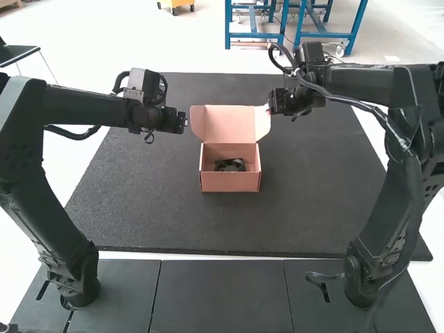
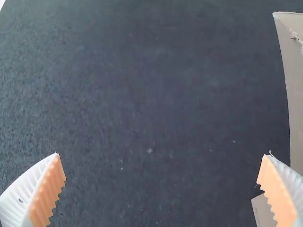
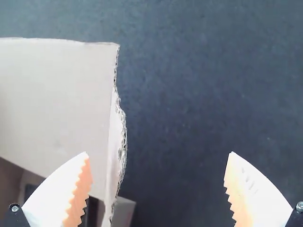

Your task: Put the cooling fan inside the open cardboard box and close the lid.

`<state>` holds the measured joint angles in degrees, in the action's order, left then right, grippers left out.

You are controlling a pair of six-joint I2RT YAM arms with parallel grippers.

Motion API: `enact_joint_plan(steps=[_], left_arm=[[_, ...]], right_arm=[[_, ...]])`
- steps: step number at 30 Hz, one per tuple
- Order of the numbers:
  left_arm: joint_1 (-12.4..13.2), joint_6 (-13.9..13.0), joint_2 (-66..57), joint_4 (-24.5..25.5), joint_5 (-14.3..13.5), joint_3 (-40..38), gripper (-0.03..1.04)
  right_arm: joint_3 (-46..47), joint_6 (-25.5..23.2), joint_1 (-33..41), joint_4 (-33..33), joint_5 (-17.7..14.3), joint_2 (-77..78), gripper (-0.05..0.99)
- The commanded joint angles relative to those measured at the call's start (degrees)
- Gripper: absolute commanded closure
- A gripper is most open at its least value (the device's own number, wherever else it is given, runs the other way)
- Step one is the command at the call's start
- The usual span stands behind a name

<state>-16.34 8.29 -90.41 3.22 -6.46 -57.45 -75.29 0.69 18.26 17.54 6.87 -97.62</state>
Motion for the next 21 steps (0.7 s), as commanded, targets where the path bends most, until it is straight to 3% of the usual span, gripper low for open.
enact_joint_plan(steps=[1,21], left_arm=[[0.25,0.58,0.06,-0.94,-0.84,-0.91,0.05],[-0.54,0.85,-0.12,-3.14,5.58,-0.91,0.05]], right_arm=[[-1.44,0.01,-0.07,0.57,1.3,0.24,0.3],[-7.16,-1.74,-0.07,4.43,3.76,-2.57,0.31]])
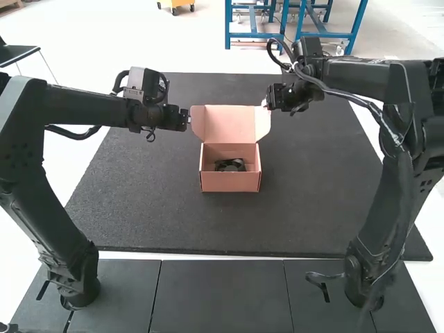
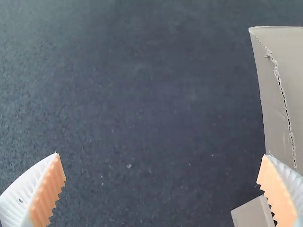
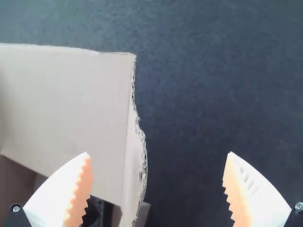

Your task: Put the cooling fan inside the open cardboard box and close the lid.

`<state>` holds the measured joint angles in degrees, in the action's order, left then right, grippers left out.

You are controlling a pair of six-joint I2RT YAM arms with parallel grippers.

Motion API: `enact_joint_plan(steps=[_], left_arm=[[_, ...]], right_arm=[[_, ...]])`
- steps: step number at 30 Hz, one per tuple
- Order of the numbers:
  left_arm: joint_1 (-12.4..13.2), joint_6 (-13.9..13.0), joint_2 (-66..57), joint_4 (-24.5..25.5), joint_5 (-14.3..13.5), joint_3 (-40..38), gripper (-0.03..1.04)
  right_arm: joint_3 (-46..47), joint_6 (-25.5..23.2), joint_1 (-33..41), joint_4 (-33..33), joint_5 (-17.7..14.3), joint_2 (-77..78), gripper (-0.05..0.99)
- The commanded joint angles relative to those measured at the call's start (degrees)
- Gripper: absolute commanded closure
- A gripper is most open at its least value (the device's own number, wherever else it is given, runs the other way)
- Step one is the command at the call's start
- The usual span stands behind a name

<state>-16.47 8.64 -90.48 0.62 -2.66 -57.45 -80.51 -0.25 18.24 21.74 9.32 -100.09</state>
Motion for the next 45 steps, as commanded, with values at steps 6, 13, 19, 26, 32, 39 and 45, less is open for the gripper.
enact_joint_plan(steps=[6,13,19,26,32,39,45], left_arm=[[-1.11,0.85,-0.05,-1.59,3.36,-0.91,0.05],[-1.9,0.94,-0.05,-1.94,3.89,-1.17,0.05],[-2.43,0.94,-0.31,-2.03,3.89,-1.26,0.05],[-2.43,1.02,-0.49,-2.2,3.89,-1.44,0.05],[-2.43,1.02,-0.58,-2.29,3.97,-1.44,0.05],[-2.43,1.02,-0.75,-2.38,4.24,-1.44,0.05],[-2.43,1.02,-0.75,-2.29,4.5,-1.52,0.05]], right_arm=[[-2.11,-1.51,-0.05,1.73,3.42,-0.63,0.31],[-2.63,-1.95,-0.13,2.52,4.74,-1.51,0.4],[-2.81,-2.21,-0.22,2.26,5.53,-1.6,0.57],[-2.9,-2.03,-0.22,2.26,6.15,-1.68,0.64],[-2.99,-1.86,-0.05,1.99,6.59,-1.6,0.75],[-2.99,-1.59,-0.05,1.99,6.67,-1.68,0.85],[-2.99,-1.51,-0.05,2.08,6.76,-1.6,0.91]])
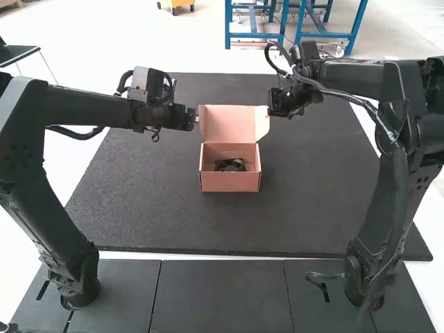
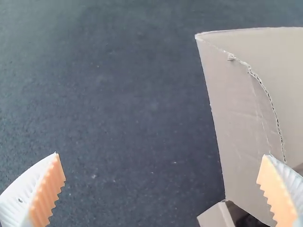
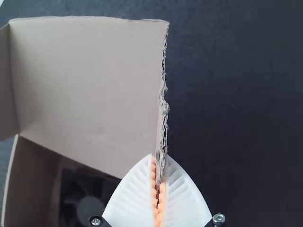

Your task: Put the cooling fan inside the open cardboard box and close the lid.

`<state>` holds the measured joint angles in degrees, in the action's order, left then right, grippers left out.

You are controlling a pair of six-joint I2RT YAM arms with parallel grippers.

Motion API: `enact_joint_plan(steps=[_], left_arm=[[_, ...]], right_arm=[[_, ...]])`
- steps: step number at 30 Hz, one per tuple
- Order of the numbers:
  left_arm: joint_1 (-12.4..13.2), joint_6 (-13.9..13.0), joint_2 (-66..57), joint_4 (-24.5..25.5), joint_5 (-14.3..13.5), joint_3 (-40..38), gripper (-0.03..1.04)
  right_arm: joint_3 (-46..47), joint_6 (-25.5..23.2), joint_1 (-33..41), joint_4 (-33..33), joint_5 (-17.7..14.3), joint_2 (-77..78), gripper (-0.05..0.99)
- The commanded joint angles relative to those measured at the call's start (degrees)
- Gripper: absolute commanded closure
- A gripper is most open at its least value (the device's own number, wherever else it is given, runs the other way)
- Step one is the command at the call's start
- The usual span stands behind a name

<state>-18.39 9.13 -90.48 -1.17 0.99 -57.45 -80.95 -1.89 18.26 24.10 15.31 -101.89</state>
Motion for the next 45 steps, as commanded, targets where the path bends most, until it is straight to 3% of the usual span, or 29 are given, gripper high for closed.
enact_joint_plan(steps=[1,18,45], left_arm=[[-0.5,0.54,-0.75,-0.5,0.94,-1.52,0.05],[-2.53,1.16,-0.93,-0.5,1.2,-1.88,0.05],[-2.53,1.16,1.97,3.37,1.11,-2.67,0.05]], right_arm=[[-2.55,0.13,-0.07,-0.28,0.86,0.11,0.91],[-3.96,1.54,3.1,1.92,4.64,0.37,0.96],[-3.34,9.19,4.77,15.01,5.52,0.99,0.96]])
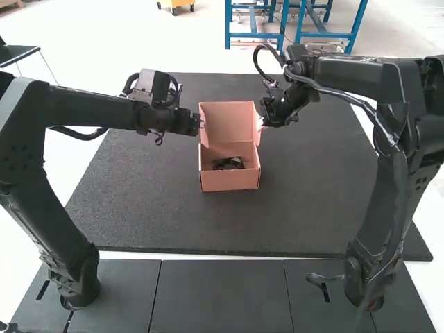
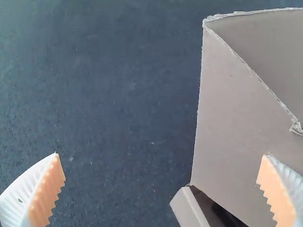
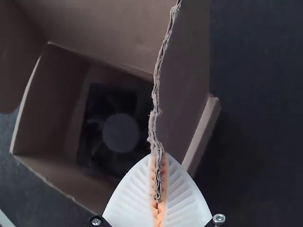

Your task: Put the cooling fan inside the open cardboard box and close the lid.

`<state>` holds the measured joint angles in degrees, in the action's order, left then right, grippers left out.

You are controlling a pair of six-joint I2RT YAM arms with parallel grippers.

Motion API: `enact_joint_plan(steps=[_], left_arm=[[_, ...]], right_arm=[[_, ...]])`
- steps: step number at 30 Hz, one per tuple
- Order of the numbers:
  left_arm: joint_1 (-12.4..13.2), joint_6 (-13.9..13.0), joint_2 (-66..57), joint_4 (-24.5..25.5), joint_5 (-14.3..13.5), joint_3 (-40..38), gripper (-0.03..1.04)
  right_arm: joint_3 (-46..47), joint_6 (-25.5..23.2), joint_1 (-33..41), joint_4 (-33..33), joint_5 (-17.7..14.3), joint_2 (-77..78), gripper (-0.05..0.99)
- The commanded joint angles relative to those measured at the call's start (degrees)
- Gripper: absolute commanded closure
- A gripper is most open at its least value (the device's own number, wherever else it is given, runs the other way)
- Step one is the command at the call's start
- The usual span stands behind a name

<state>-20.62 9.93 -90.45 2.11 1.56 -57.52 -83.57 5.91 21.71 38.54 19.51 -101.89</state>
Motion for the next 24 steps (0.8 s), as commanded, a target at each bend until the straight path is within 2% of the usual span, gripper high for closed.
enact_joint_plan(steps=[1,7,13,24], left_arm=[[-0.3,0.35,2.21,0.18,0.55,-2.6,0.05],[-0.12,0.35,3.53,1.23,0.55,-2.42,0.05],[-0.03,0.17,4.59,2.02,0.55,-2.25,0.05],[-0.3,0.09,5.55,3.34,0.28,-1.11,0.05]], right_arm=[[-0.72,1.38,1.49,0.65,1.32,0.99,0.96],[-0.72,0.77,3.6,1.36,2.82,1.69,0.96],[0.43,0.94,5.71,2.59,2.9,2.04,0.96],[4.2,2.26,5.53,3.03,0.97,4.24,0.96]])
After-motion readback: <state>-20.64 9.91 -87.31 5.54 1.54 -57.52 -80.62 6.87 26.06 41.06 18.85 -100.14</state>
